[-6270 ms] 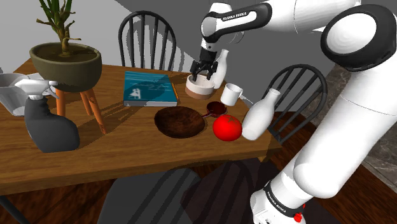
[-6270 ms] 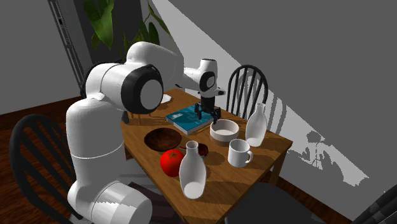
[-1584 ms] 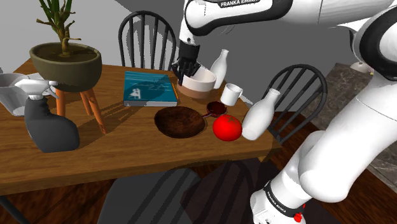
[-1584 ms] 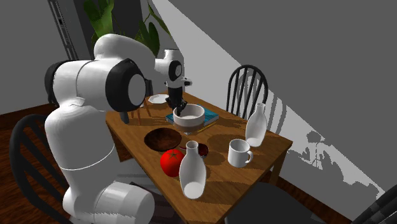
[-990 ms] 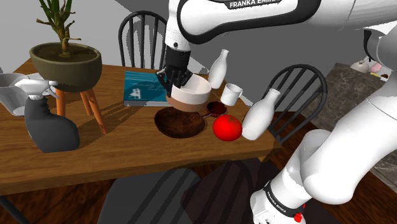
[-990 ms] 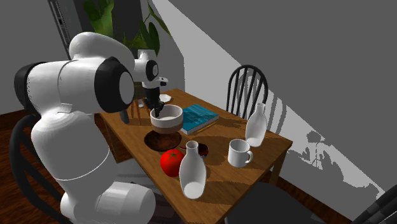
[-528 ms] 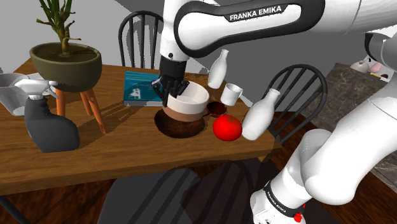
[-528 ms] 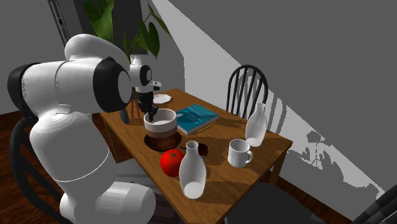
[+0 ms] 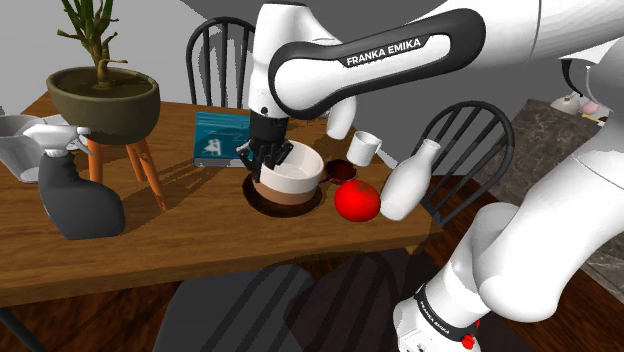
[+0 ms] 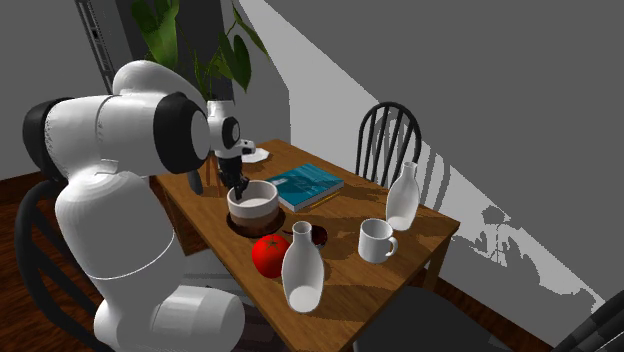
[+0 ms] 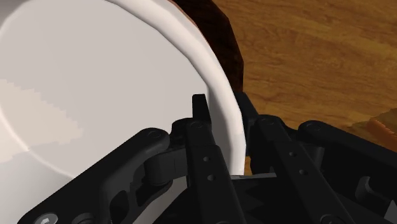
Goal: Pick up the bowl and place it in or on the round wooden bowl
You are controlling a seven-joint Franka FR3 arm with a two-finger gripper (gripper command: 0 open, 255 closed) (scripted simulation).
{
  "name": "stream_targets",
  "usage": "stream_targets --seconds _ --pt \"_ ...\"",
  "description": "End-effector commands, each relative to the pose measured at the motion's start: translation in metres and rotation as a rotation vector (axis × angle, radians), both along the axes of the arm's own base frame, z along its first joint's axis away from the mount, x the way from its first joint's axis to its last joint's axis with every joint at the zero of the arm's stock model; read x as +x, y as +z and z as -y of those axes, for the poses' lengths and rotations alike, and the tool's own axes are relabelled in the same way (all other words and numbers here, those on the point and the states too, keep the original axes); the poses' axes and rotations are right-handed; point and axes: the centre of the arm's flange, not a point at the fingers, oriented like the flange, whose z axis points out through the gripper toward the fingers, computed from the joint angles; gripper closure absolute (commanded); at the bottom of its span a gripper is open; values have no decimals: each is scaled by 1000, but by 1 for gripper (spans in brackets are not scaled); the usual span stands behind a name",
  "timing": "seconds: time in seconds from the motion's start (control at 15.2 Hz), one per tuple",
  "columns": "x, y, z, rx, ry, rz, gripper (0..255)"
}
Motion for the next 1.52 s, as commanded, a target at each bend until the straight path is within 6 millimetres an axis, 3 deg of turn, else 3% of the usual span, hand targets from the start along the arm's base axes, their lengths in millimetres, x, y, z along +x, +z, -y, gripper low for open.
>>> stream_targets --seconds 0.0,0.13,0.59,0.66,0.99,1.25,1.45 --pt "0 -10 1 0 0 1 255" --pt "0 -19 1 0 0 1 255" --pt "0 -19 1 0 0 1 255" --pt "0 -19 1 0 0 1 0" --pt "0 -19 1 0 0 1 0" --pt "0 31 1 0 0 1 0" --pt "0 31 1 0 0 1 0"
